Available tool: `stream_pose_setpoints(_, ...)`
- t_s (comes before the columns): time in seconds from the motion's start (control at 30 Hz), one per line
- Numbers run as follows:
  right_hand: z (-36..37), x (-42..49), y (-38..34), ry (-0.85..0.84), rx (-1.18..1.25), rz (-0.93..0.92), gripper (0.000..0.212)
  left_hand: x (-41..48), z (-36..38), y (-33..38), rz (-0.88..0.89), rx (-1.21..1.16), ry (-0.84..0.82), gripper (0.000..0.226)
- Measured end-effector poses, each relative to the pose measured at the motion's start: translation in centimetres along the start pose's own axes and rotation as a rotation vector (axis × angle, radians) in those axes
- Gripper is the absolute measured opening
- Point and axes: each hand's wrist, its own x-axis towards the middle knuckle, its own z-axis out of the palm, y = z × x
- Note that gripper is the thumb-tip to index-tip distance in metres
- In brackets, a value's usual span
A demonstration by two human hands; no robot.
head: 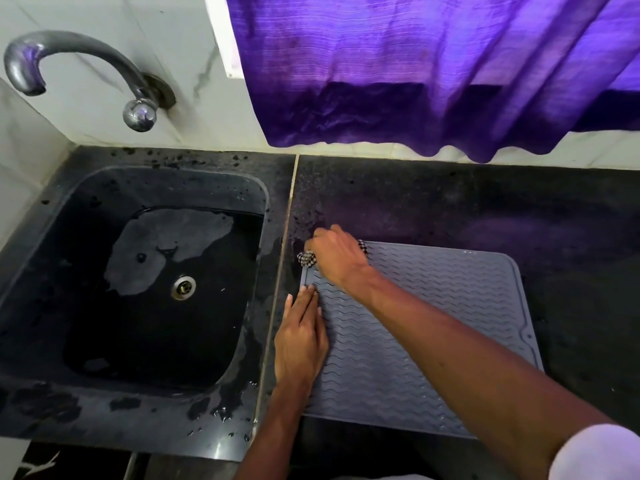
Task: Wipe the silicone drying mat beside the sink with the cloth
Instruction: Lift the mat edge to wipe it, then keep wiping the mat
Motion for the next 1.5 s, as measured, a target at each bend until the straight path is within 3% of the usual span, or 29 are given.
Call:
stream_pose_setpoints(0.07, -0.5, -0.3, 0.4, -0.032, 0.058, 0.017, 0.039, 0.0, -0.1, 0.1, -0.009, 0.0, 0.02, 0.04)
stream_pose_setpoints(0.2, -0.9, -2.0, 2.1, 0.146, -0.035, 0.086, 0.04, 0.0, -0.1, 0.4, -0.014, 0.012, 0.021, 0.041)
stream_pose_setpoints(0.5, 1.5, -4.5, 5.2, 0.143, 0.047, 0.091, 0.061, 0.1, -0.3, 0.3, -0.01, 0.013, 0.012, 0.042)
stream_pose_setpoints(0.73, 0.1, -6.0, 9.2, 0.191, 0.105, 0.211, 0.055, 0.1, -0.3, 0.2, -0.038, 0.002, -0.023, 0.043)
stream_pose_setpoints(0.87, 1.0, -7.2, 10.3, 0.151, 0.111, 0.212, 0.064, 0.2, -0.4, 0.3, -0.037, 0.004, -0.031, 0.044)
stream_pose_setpoints(1.03, 0.5, -6.7, 10.8, 0.154, 0.135, 0.205, 0.057, 0.2, -0.4, 0.2, -0.082, -0.016, -0.064, 0.044)
stream_pose_setpoints(1.23, 0.7, -9.4, 14.0, 0.306, 0.078, 0.331, 0.051, 0.2, -0.3, 0.2, -0.048, -0.014, -0.059, 0.043)
stream_pose_setpoints(1.4, 2.3, -10.8, 15.5, 0.279, 0.23, 0.347, 0.073, 0.1, -0.3, 0.1, -0.048, -0.014, -0.062, 0.043)
stream_pose_setpoints(1.47, 1.9, -10.7, 15.7, 0.229, 0.386, 0.369, 0.063, 0.1, -0.3, 0.1, -0.057, -0.023, -0.065, 0.043)
stream_pose_setpoints(1.5, 1.6, -10.6, 16.0, 0.26, 0.384, 0.395, 0.048, 0.1, -0.4, 0.1, -0.062, -0.029, -0.066, 0.043)
